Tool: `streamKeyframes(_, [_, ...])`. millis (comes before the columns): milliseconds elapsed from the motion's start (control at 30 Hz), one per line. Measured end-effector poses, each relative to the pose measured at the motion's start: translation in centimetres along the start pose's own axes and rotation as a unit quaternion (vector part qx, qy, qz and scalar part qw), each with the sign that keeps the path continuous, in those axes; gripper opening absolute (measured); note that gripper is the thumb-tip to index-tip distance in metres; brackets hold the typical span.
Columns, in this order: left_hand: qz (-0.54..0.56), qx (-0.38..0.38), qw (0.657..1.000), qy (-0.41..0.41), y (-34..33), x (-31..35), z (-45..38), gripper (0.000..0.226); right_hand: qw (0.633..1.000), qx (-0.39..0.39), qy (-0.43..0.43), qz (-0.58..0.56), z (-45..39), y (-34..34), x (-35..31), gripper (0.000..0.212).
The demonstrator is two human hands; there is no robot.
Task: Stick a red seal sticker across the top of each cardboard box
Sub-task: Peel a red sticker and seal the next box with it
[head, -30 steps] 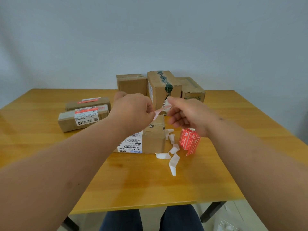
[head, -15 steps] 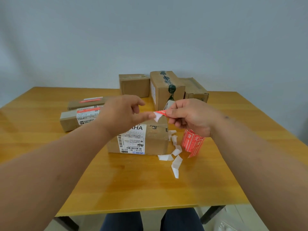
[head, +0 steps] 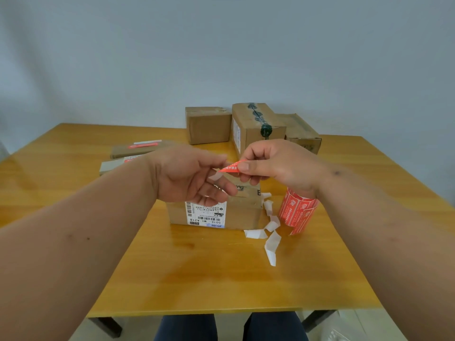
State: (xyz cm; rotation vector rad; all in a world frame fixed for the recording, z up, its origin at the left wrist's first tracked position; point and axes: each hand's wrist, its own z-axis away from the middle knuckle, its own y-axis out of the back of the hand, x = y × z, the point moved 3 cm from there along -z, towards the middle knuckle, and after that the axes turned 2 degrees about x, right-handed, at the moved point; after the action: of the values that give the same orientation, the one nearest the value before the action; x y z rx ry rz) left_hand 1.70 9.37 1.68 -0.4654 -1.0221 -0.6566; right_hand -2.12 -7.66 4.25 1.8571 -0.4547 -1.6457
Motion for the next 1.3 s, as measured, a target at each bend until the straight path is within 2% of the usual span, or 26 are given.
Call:
streamKeyframes(100, [0.038,0.001,0.999,-0.009,0.8,-0.4,-0.2,0.017,0.999,-0.005,-0.016,-0.034,-0.2,0.0,0.4,0.010])
streamKeyframes(200, [0.043,0.065,0.996,-0.046,1.9,-0.5,-0.7,0.020,0.998,-0.021,-0.043,-0.043,-0.6,-0.4,1.0,0.011])
streamKeyframes(267, [-0.015,0.128,0.988,-0.085,2.7,-0.4,-1.0,0.017,0.997,-0.021,-0.066,-0.036,-0.9,-0.7,1.4,0.011])
streamKeyframes(367, [-0.162,0.222,0.950,-0.148,3.2,0.2,-1.0,0.009,0.992,0.003,-0.120,-0.047,-1.6,-1.0,2.1,0.012])
streamKeyframes(467, [-0.243,0.261,0.916,-0.181,3.2,0.6,-0.9,0.004,0.974,0.032,-0.177,-0.139,-2.3,-1.5,2.7,0.006])
streamKeyframes(567, [-0.313,0.291,0.884,-0.189,3.3,0.9,-0.8,0.004,0.960,0.038,-0.207,-0.184,-2.9,-2.1,2.8,0.011])
streamKeyframes(767, [-0.379,0.305,0.855,-0.180,4.1,1.7,-0.7,0.007,0.961,0.052,-0.214,-0.171,-3.9,-2.7,2.2,0.005])
streamKeyframes(933, [-0.405,0.297,0.846,-0.178,4.6,2.1,-1.1,0.009,0.969,0.069,-0.202,-0.127,-4.6,-2.4,1.8,0.025])
streamKeyframes(1033, [-0.411,0.295,0.847,-0.163,4.9,1.9,-1.2,0.009,0.965,0.044,-0.216,-0.144,-4.6,-2.2,2.2,0.050])
streamKeyframes(1067, [-0.404,0.291,0.853,-0.156,5.0,1.7,-1.3,0.009,0.962,0.036,-0.220,-0.157,-4.5,-2.1,2.3,0.052])
streamKeyframes(1167, [-0.375,0.275,0.876,-0.128,4.9,1.3,-1.7,0.010,0.969,0.024,-0.211,-0.124,-4.6,-2.2,2.4,0.025])
streamKeyframes(1233, [-0.402,0.268,0.869,-0.108,4.7,1.1,-2.1,0.011,0.977,0.022,-0.199,-0.068,-4.6,-2.6,2.1,0.010])
streamKeyframes(1300, [-0.450,0.263,0.848,-0.098,4.4,1.1,-2.5,0.013,0.981,0.027,-0.193,-0.020,-4.7,-3.1,1.9,0.008])
